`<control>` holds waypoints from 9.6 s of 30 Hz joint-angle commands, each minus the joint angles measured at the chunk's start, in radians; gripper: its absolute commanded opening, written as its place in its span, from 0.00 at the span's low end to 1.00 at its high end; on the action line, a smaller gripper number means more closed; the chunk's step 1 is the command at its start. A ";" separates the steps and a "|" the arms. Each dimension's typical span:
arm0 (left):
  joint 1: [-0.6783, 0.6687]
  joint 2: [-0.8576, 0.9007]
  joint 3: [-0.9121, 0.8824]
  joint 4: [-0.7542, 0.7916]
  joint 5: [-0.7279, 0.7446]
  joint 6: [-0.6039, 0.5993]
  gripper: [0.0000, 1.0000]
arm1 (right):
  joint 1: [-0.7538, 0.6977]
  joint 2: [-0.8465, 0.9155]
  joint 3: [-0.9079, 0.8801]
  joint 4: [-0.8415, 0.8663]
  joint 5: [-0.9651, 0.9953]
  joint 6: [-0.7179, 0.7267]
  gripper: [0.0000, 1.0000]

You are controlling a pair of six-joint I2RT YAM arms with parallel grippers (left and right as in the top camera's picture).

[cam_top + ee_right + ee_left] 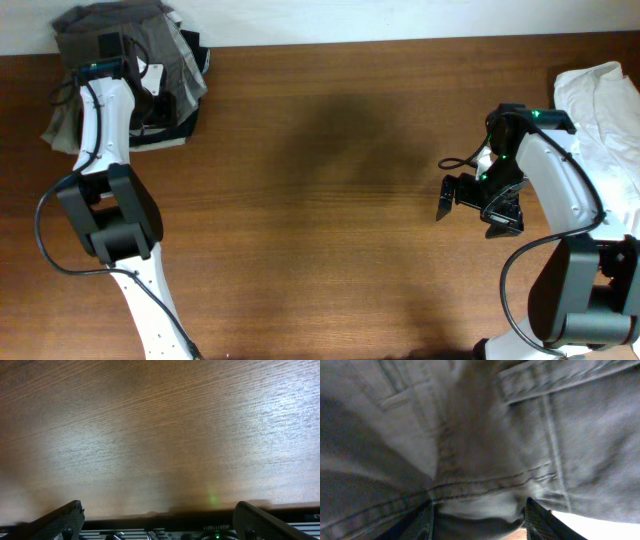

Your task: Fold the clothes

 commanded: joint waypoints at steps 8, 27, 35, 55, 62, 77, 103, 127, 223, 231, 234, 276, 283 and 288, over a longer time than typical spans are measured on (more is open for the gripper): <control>0.019 -0.277 -0.018 0.285 -0.083 -0.016 0.58 | 0.005 -0.021 0.016 0.006 0.013 0.000 0.99; 0.095 0.060 -0.018 0.948 -0.166 -0.015 0.01 | 0.005 -0.021 0.015 -0.019 0.013 0.000 0.99; 0.104 0.208 -0.018 1.079 -0.167 -0.012 0.01 | 0.005 -0.021 0.014 -0.063 0.013 0.000 0.99; 0.098 0.117 0.206 0.907 0.031 -0.137 0.01 | 0.005 -0.021 0.014 -0.060 0.010 0.011 0.99; 0.057 0.188 0.201 0.937 0.031 -0.137 0.01 | 0.005 -0.021 0.014 -0.059 0.010 0.011 0.99; -0.005 0.394 0.201 0.974 0.084 -0.167 0.01 | 0.005 -0.021 0.014 -0.077 0.010 0.011 0.99; -0.011 -0.365 0.202 0.035 0.196 -0.172 0.99 | 0.011 -0.090 0.141 -0.170 -0.097 -0.072 0.99; -0.022 -1.107 -0.073 -0.458 0.193 -0.123 0.99 | 0.316 -0.852 -0.058 -0.015 0.055 0.091 0.99; -0.022 -1.926 -1.042 0.064 0.206 -0.124 0.99 | 0.076 -1.752 -1.318 1.427 0.127 -0.113 0.99; -0.021 -1.926 -1.042 0.064 0.207 -0.124 0.99 | 0.076 -1.752 -1.359 1.488 0.149 -0.113 0.99; -0.021 -1.926 -1.042 0.064 0.206 -0.124 0.99 | 0.076 -1.752 -1.361 1.481 0.144 -0.113 0.99; -0.021 -1.926 -1.045 0.032 0.194 -0.144 0.99 | 0.076 -1.752 -1.361 1.360 0.076 -0.181 0.99; -0.140 -1.975 -1.327 0.212 0.203 -0.283 0.99 | 0.076 -1.752 -1.361 1.360 0.076 -0.181 0.99; -0.206 -2.112 -1.656 0.581 0.161 -0.397 0.99 | 0.076 -1.752 -1.361 1.360 0.076 -0.181 0.99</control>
